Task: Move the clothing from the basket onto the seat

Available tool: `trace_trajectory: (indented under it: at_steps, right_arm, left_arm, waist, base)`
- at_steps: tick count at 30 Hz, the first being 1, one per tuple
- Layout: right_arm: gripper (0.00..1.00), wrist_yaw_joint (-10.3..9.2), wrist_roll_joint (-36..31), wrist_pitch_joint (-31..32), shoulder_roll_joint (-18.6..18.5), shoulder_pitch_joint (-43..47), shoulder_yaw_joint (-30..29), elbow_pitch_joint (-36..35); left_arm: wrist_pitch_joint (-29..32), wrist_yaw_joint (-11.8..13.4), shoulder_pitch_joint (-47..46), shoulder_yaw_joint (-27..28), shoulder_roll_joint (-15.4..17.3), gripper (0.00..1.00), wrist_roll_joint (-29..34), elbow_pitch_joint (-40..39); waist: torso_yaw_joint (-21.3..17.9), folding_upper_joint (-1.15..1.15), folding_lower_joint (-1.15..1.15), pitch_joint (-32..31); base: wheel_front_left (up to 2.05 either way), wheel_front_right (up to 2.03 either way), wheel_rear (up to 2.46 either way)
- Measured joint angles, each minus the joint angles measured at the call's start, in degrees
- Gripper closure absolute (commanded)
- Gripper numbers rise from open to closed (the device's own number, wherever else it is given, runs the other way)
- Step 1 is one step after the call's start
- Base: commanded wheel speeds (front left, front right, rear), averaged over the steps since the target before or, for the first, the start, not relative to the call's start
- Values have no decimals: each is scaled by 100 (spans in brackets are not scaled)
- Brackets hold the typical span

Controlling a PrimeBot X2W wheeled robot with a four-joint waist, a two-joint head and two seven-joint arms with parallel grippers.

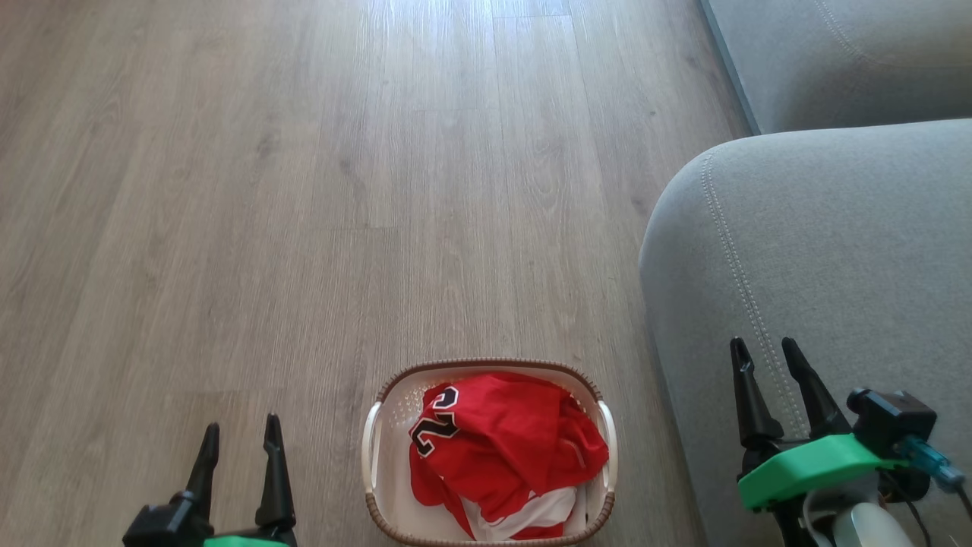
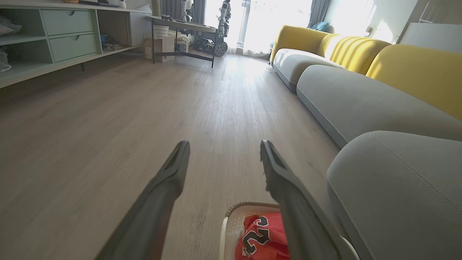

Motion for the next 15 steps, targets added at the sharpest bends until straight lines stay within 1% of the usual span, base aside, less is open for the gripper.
trace_trajectory:
  at_steps: [2,3,10,15]
  right_arm:
    - [0,0,-178,0,34,0,-41,20]
    - [0,0,-353,-1,65,0,-74,33]
    - [0,0,-931,-5,124,0,-155,62]
    - [0,1,-1256,-7,181,0,-212,67]
  left_arm:
    - [-46,2,9,-10,2,0,103,7]
    - [-91,42,32,-32,4,0,219,22]
    - [-196,54,84,-111,13,0,621,108]
    - [-245,94,85,-120,18,0,760,142]
  waist:
    - [4,0,0,2]
    - [9,0,0,3]
    - [14,0,0,-9]
    - [23,0,0,-30]
  base:
    - [0,0,0]
    - [0,0,0]
    - [0,0,0]
    - [0,0,0]
